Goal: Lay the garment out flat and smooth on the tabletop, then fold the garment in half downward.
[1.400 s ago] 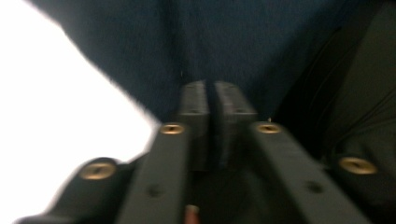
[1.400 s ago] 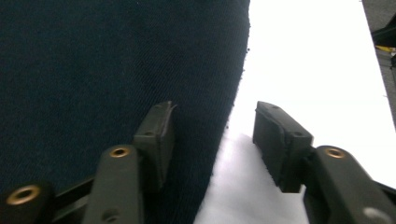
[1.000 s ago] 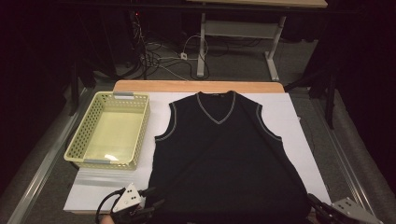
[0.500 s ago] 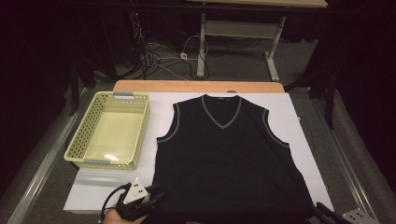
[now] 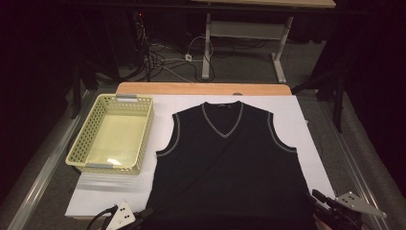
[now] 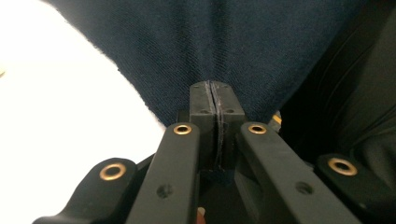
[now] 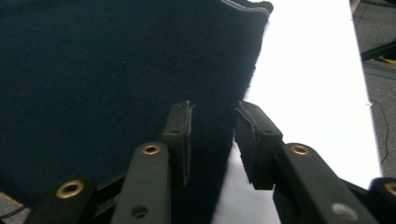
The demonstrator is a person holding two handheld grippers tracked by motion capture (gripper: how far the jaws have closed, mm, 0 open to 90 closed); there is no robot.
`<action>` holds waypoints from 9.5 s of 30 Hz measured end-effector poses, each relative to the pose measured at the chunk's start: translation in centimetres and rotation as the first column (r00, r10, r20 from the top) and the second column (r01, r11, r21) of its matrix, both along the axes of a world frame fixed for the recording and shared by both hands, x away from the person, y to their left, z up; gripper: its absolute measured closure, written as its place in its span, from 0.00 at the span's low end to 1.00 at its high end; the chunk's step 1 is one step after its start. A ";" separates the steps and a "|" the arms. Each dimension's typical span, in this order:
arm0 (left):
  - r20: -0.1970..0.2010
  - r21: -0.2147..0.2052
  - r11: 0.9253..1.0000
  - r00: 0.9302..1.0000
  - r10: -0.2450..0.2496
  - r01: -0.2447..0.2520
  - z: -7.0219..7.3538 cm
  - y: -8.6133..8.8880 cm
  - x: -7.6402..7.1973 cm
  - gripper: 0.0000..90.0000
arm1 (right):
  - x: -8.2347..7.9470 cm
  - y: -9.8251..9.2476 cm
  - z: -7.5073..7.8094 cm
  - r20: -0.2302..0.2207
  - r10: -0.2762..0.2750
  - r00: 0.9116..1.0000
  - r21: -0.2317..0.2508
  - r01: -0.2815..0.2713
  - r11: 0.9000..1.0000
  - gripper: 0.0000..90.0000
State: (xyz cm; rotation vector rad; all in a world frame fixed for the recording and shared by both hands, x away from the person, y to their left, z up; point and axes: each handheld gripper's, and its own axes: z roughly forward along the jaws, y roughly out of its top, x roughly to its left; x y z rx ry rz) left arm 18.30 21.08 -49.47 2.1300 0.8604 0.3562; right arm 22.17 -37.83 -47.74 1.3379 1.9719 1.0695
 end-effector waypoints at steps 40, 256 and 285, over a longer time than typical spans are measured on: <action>0.042 -0.133 0.991 0.999 -0.029 0.034 0.2 -2.0 3.7 0.22 | -3.6 -1.7 -0.4 -0.043 -0.020 0.999 -0.032 0.019 0.999 0.95; 0.029 -0.130 0.990 0.999 -0.046 0.050 5.4 -6.2 8.3 0.84 | 2.8 5.6 2.7 0.084 0.158 0.984 -0.043 -0.155 0.987 0.90; -0.036 -0.115 0.991 0.996 -0.078 0.073 1.6 -5.3 4.9 0.55 | -1.0 4.6 -0.4 0.012 0.152 0.988 -0.006 -0.152 0.988 0.61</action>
